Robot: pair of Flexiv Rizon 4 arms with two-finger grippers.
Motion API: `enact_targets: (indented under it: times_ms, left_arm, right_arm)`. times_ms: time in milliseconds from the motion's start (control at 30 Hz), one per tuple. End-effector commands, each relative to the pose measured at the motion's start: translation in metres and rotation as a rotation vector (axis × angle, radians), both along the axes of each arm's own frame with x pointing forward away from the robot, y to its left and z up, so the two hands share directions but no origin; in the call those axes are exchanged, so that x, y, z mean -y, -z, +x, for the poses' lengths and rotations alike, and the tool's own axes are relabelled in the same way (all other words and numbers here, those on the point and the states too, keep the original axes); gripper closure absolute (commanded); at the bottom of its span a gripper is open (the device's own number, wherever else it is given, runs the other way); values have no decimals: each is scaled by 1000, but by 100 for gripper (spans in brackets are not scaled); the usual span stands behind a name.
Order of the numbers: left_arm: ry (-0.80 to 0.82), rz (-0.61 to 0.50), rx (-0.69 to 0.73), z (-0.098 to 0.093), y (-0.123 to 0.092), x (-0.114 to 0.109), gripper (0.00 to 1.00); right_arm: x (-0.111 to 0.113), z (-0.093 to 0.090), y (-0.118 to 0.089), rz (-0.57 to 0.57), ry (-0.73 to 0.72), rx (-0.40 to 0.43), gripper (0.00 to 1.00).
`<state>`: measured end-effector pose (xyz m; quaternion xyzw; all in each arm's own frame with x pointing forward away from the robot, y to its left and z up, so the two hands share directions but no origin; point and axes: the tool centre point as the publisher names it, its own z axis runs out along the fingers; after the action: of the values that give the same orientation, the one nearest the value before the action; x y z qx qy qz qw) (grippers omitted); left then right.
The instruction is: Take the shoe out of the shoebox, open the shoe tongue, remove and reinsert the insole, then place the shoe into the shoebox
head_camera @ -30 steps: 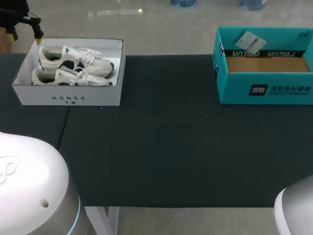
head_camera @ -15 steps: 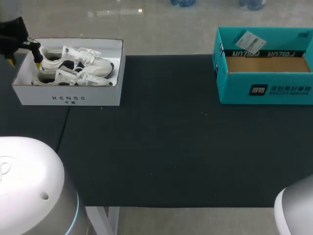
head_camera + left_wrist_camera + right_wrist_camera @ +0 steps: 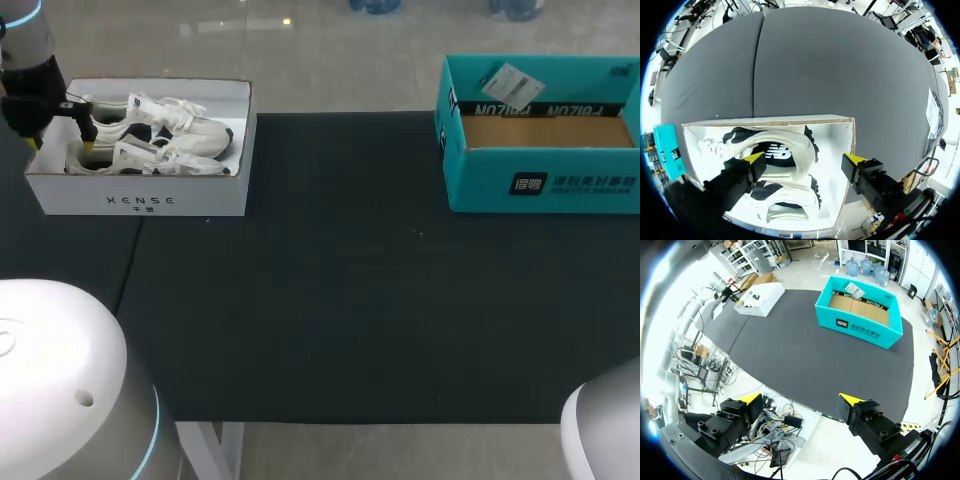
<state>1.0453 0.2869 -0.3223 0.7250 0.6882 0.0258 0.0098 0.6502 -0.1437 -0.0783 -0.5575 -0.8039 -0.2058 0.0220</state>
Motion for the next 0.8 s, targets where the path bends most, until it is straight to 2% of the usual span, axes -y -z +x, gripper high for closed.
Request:
enact_targets:
  times_ms: [33,433,467,500,533,567,633,700,733,800]
  left_arm:
    - [-17,6,-31,14,8,2,0]
    - [-31,20,-57,20,23,1,0]
    - [-31,22,-58,20,24,1,7]
    - [-31,23,-59,19,26,0,35]
    - [-32,24,-61,19,27,0,53]
    - [-33,28,-63,19,28,-1,60]
    - [-29,36,-63,18,30,-1,82]
    - [-28,43,-64,18,34,0,87]
    - [-26,47,-65,19,36,0,99]
    - [-25,55,-69,19,39,0,100]
  right_arm:
    - [-1,3,-2,-3,-1,-9,0]
    - [-1,3,-2,-3,-1,-9,0]
    - [-1,3,-2,-3,-1,-9,0]
    - [-1,3,-2,-3,-1,-9,0]
    - [-1,3,-2,-3,-1,-9,0]
    - [-1,3,-2,-3,-1,-9,0]
    - [-1,3,-2,-3,-1,-9,0]
    - [-1,3,-2,-3,-1,-9,0]
    - [-1,3,-2,-3,-1,-9,0]
    - [-1,3,-2,-3,-1,-9,0]
